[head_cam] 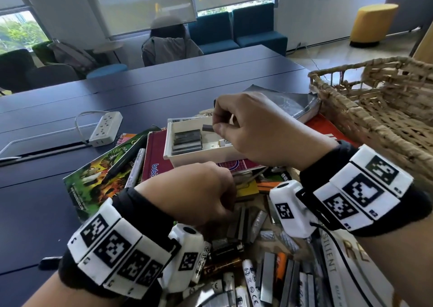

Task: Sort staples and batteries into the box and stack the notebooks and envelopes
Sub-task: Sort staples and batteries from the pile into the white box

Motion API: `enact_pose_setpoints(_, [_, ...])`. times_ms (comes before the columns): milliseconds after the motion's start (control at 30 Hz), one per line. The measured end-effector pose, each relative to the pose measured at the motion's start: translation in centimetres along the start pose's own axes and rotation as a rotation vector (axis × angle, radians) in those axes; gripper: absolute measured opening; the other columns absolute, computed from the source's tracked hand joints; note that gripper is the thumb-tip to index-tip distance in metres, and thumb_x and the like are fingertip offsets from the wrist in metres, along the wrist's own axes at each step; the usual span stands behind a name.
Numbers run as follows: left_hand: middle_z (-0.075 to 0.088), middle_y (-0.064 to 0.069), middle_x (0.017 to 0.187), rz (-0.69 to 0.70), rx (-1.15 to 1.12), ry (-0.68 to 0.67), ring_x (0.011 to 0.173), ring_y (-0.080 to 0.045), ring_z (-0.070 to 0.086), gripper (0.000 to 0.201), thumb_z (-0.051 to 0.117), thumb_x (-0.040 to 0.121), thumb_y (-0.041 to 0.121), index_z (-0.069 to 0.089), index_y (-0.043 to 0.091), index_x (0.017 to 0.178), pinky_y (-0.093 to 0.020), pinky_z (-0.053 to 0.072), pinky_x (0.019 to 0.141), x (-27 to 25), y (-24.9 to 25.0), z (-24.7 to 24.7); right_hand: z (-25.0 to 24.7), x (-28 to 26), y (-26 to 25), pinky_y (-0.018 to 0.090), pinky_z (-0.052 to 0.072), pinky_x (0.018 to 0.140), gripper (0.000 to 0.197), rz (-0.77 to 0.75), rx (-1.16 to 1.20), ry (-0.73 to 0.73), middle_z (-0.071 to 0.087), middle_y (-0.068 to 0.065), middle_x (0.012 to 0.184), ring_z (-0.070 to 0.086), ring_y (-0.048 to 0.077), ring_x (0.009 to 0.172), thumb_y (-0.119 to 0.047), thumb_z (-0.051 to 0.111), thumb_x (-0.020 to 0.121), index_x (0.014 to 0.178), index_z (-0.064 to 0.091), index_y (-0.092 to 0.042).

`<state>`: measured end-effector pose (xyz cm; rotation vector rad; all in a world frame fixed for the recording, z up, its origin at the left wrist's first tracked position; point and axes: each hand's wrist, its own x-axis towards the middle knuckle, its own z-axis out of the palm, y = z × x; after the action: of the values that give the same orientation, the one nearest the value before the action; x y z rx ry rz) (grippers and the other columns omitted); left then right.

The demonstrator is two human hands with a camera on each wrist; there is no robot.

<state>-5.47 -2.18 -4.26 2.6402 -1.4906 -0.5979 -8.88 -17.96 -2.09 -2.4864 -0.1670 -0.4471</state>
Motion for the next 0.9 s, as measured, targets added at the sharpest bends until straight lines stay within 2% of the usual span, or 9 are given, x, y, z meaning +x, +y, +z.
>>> enact_pose_setpoints(167, [0.060, 0.009, 0.066, -0.024, 0.011, 0.027, 0.059, -0.006, 0.058, 0.026, 0.075, 0.084, 0.039, 0.060, 0.031, 0.065, -0.027, 0.055, 0.063, 0.0, 0.3, 0.1, 0.2, 0.0, 0.1, 0.013, 0.038, 0.056, 0.010, 0.004, -0.002, -0.004, 0.064, -0.009, 0.078, 0.051, 0.003, 0.063, -0.021, 0.063, 0.097, 0.087, 0.064, -0.022])
enact_pose_setpoints(267, [0.059, 0.009, 0.063, -0.036, 0.003, 0.049, 0.053, -0.004, 0.055, 0.023, 0.074, 0.083, 0.039, 0.061, 0.027, 0.067, -0.024, 0.052, 0.059, 0.0, 0.6, 0.1, 0.4, 0.0, 0.1, 0.014, 0.038, 0.055, 0.011, 0.007, -0.003, -0.002, 0.066, -0.009, 0.079, 0.054, 0.005, 0.066, -0.021, 0.062, 0.097, 0.086, 0.063, -0.023])
enact_pose_setpoints(367, [0.060, 0.007, 0.072, -0.022, 0.050, 0.060, 0.063, -0.009, 0.058, 0.014, 0.073, 0.084, 0.039, 0.069, 0.025, 0.080, -0.025, 0.053, 0.064, 0.0, 0.9, 0.2, 0.5, 0.1, 0.1, 0.014, 0.040, 0.057, 0.012, 0.007, 0.005, -0.009, 0.065, -0.009, 0.079, 0.055, 0.006, 0.067, -0.021, 0.062, 0.097, 0.085, 0.062, -0.024])
enact_pose_setpoints(467, [0.062, 0.008, 0.078, -0.004, 0.068, 0.067, 0.061, -0.005, 0.055, 0.012, 0.073, 0.085, 0.035, 0.071, 0.025, 0.090, -0.021, 0.048, 0.060, 0.0, 0.9, 0.1, 0.6, 0.0, 0.1, 0.017, 0.043, 0.059, 0.012, 0.002, 0.000, -0.011, 0.067, -0.008, 0.081, 0.058, 0.007, 0.071, -0.021, 0.063, 0.097, 0.085, 0.063, -0.024])
enact_pose_setpoints(600, [0.059, 0.009, 0.076, 0.010, 0.073, 0.053, 0.067, -0.008, 0.058, 0.014, 0.075, 0.083, 0.035, 0.065, 0.027, 0.079, -0.021, 0.047, 0.059, 0.0, 0.8, 0.0, 0.6, 0.0, 0.0, 0.015, 0.043, 0.060, 0.012, -0.002, 0.005, -0.009, 0.067, -0.008, 0.082, 0.057, 0.007, 0.069, -0.020, 0.063, 0.097, 0.086, 0.064, -0.023])
enact_pose_setpoints(700, [0.060, 0.009, 0.068, 0.020, -0.039, 0.035, 0.061, -0.006, 0.058, 0.021, 0.077, 0.081, 0.032, 0.061, 0.028, 0.068, -0.024, 0.049, 0.058, 0.0, 0.3, -0.2, 0.3, 0.0, 0.1, 0.012, 0.040, 0.058, 0.011, -0.007, 0.017, 0.012, 0.066, -0.008, 0.081, 0.054, 0.003, 0.068, -0.019, 0.064, 0.098, 0.087, 0.065, -0.022])
enact_pose_setpoints(800, [0.063, 0.011, 0.064, 0.062, -0.178, 0.022, 0.057, -0.003, 0.056, 0.012, 0.072, 0.084, 0.028, 0.066, 0.025, 0.074, -0.021, 0.045, 0.056, 0.0, 0.2, -0.9, 0.2, 0.1, 0.3, 0.010, 0.038, 0.058, 0.010, -0.002, 0.016, 0.059, 0.064, -0.010, 0.079, 0.052, 0.000, 0.069, -0.019, 0.063, 0.098, 0.089, 0.065, -0.021])
enact_pose_setpoints(900, [0.064, 0.011, 0.066, 0.117, -0.302, 0.031, 0.056, -0.001, 0.054, 0.015, 0.066, 0.088, 0.020, 0.064, 0.027, 0.075, -0.015, 0.041, 0.054, -0.6, 0.1, -2.2, 0.1, 0.4, 0.7, 0.009, 0.037, 0.058, 0.010, 0.020, 0.040, 0.170, 0.063, -0.011, 0.078, 0.052, 0.000, 0.069, -0.021, 0.063, 0.099, 0.090, 0.064, -0.022])
